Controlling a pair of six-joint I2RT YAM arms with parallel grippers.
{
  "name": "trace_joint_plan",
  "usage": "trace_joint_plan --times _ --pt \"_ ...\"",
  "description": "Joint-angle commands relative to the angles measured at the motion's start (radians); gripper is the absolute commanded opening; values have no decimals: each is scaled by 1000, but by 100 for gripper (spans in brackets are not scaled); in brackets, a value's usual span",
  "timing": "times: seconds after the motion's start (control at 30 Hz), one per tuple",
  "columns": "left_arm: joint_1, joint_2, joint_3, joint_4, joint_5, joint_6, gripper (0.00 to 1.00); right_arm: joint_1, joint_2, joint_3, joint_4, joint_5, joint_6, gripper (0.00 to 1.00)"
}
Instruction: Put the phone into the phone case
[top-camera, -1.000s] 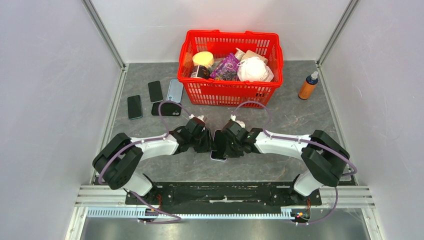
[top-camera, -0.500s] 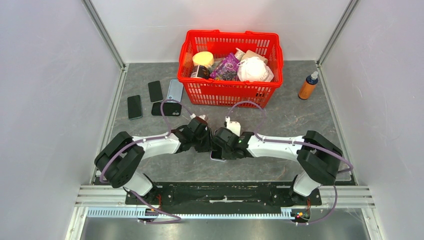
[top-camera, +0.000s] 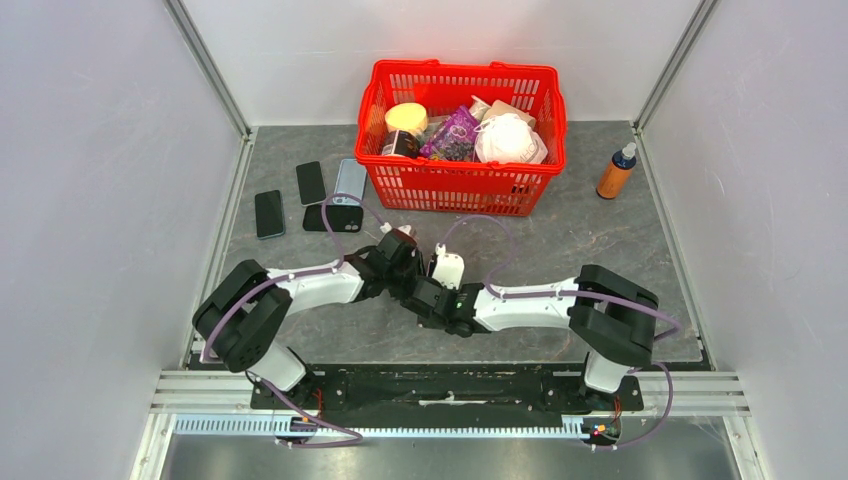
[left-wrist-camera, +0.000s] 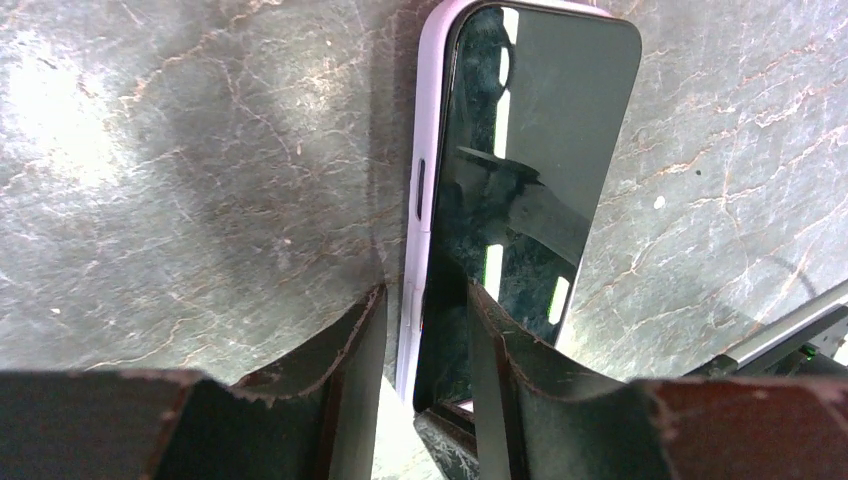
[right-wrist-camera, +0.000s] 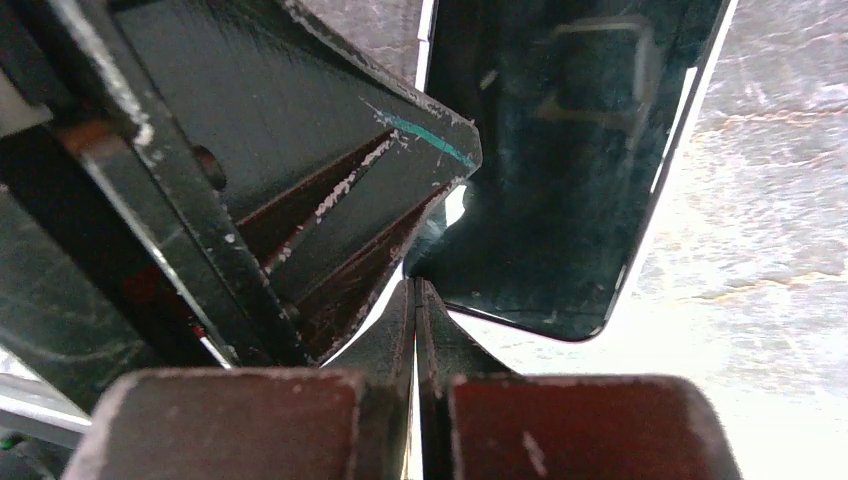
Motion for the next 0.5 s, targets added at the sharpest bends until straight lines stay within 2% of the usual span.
trace_joint_plan --times 0.0,0.2,0.4,0.47 --pt "-11 33 4 -18 -63 47 42 19 185 -183 -109 -181 90 0" --pt "-6 15 17 -18 -69 53 42 -13 -40 -108 -220 -88 18 1" --pt "3 -55 55 -16 -92 45 47 -72 -298 -68 -291 0 -68 34" --pt "8 -83 64 -28 -134 33 52 -96 -359 -89 -290 26 -78 41"
